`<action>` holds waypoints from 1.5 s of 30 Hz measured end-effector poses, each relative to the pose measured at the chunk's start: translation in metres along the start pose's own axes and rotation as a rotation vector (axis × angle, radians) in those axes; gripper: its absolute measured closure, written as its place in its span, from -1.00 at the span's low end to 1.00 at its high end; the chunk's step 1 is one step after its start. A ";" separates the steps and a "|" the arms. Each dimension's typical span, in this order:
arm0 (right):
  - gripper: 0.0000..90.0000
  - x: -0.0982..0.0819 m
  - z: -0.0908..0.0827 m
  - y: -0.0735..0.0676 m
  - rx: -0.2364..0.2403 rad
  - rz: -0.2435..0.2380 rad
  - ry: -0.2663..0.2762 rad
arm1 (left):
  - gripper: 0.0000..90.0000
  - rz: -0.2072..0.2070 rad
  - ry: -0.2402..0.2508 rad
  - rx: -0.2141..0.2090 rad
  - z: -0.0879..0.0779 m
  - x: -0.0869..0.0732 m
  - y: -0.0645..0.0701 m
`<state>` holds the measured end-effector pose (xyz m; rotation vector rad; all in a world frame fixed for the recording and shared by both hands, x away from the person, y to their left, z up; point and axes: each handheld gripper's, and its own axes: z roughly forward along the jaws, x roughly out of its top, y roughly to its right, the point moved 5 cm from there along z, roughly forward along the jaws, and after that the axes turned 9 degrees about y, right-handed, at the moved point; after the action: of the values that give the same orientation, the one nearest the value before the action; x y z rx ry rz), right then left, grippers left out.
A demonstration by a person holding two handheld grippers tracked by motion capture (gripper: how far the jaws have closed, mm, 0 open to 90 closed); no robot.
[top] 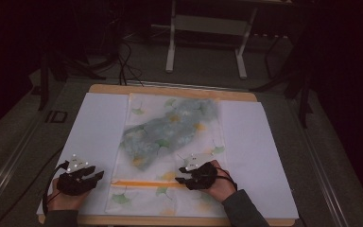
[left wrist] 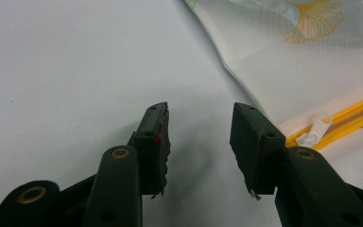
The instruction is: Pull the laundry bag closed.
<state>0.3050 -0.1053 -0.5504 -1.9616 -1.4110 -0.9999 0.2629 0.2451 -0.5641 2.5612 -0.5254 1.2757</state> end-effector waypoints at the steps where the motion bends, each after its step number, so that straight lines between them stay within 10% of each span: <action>1: 0.34 0.001 0.001 0.000 0.002 0.000 -0.001 | 0.28 -0.001 0.000 0.000 0.000 0.000 0.000; 45: 0.40 0.025 0.048 -0.017 0.078 -0.050 0.006 | 0.26 0.003 -0.008 0.004 0.000 0.000 0.000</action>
<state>0.3063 -0.0491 -0.5585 -1.8744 -1.4795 -0.9581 0.2630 0.2450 -0.5640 2.5712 -0.5291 1.2694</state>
